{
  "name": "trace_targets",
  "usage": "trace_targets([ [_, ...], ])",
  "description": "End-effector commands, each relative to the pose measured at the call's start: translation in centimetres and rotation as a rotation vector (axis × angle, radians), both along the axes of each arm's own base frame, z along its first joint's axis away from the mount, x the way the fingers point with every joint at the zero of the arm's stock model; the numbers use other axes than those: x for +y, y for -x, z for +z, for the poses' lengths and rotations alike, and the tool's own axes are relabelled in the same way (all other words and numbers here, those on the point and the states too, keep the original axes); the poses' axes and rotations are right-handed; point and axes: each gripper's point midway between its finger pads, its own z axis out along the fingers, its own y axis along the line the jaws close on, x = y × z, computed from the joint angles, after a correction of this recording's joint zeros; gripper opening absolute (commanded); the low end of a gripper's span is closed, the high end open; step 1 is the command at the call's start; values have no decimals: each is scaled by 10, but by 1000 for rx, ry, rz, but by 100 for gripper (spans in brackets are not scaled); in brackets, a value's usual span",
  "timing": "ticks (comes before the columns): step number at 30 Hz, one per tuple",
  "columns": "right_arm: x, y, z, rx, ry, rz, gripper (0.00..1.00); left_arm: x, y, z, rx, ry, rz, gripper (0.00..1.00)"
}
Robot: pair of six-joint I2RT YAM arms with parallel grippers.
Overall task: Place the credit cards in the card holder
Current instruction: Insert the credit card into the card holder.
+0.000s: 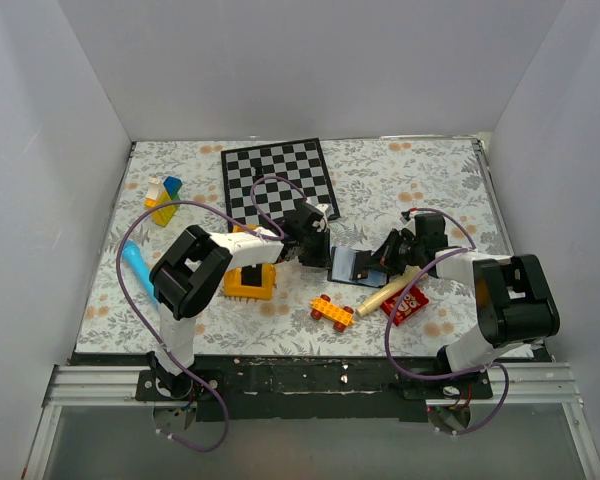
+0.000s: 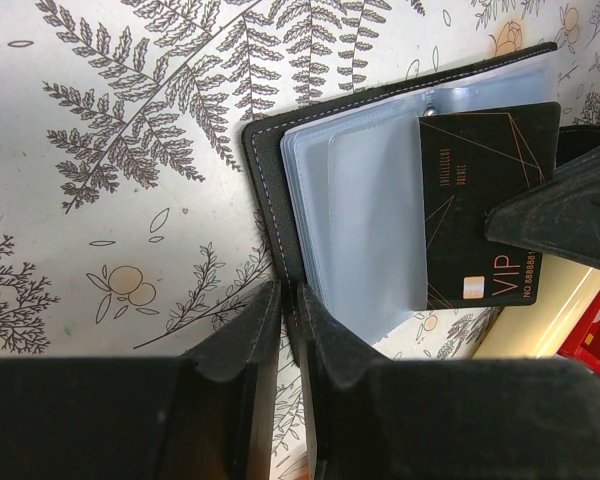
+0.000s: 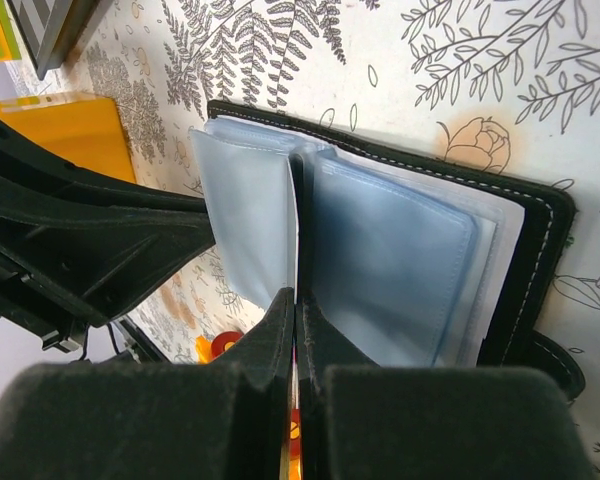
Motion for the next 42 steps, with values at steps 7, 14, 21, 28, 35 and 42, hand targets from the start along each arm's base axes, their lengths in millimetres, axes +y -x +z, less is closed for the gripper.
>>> trace_targets([
  [7,12,10,-9,29,-29,55,1,-3,13,-14,50,-21,-28,11],
  [14,18,8,-14,38,-10,52,1,-3,13,-14,51,-21,-30,10],
  [21,20,7,-20,42,26,60,1,-4,14,-15,54,-21,-34,10],
  [28,27,9,-26,52,42,78,1,-5,14,-16,58,-19,-35,9],
  [35,31,6,-23,41,49,89,1,-5,14,-17,60,-21,-36,9],
  [42,24,8,-4,-12,88,95,31,-3,16,-19,62,-27,-37,9],
])
